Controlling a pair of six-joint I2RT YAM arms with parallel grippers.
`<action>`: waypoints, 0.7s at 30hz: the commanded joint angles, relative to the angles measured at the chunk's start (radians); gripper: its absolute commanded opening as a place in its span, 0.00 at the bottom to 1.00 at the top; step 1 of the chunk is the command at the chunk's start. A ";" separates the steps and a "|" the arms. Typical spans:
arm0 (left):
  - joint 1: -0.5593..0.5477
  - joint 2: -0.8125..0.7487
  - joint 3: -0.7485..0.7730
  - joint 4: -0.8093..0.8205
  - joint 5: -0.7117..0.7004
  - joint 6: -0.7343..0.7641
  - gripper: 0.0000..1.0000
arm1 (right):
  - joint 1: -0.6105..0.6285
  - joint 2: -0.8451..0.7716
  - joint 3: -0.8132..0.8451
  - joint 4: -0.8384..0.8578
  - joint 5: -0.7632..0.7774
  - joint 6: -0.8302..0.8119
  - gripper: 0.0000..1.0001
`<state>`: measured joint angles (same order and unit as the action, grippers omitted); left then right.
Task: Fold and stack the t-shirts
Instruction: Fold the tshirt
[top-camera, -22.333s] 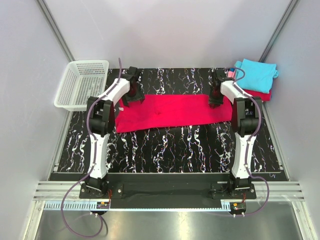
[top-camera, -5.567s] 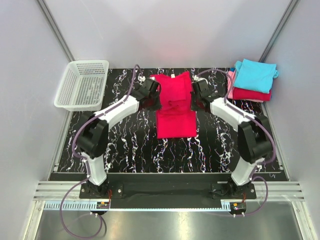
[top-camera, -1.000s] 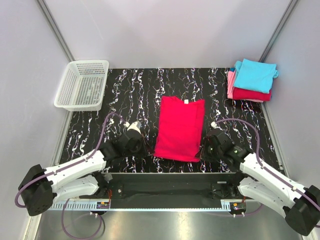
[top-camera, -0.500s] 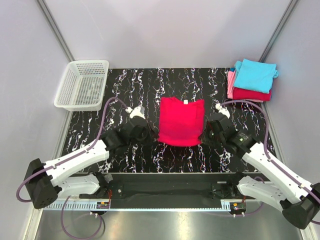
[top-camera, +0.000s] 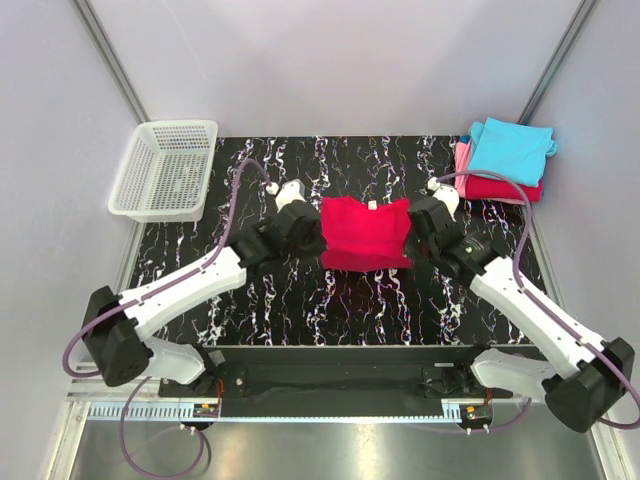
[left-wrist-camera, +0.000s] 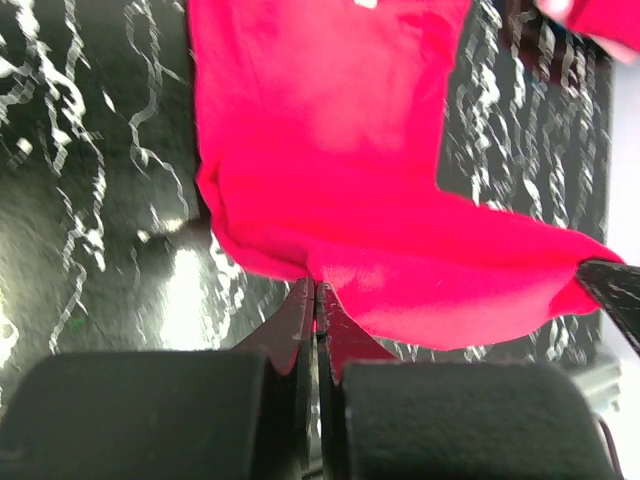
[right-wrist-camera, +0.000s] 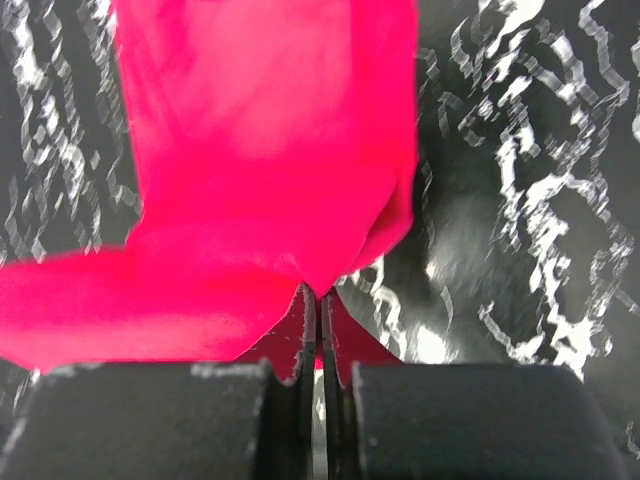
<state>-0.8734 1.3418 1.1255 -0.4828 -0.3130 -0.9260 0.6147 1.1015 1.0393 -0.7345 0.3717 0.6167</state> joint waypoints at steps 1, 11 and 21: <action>0.045 0.063 0.086 0.013 -0.072 0.032 0.00 | -0.079 0.044 0.028 0.133 0.013 -0.067 0.00; 0.181 0.334 0.322 0.027 -0.002 0.098 0.00 | -0.265 0.328 0.154 0.351 -0.134 -0.215 0.00; 0.318 0.732 0.705 0.035 0.120 0.174 0.00 | -0.382 0.762 0.453 0.472 -0.301 -0.285 0.00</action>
<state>-0.5880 2.0209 1.7184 -0.4641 -0.2359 -0.8066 0.2543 1.8008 1.3865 -0.3378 0.1204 0.3798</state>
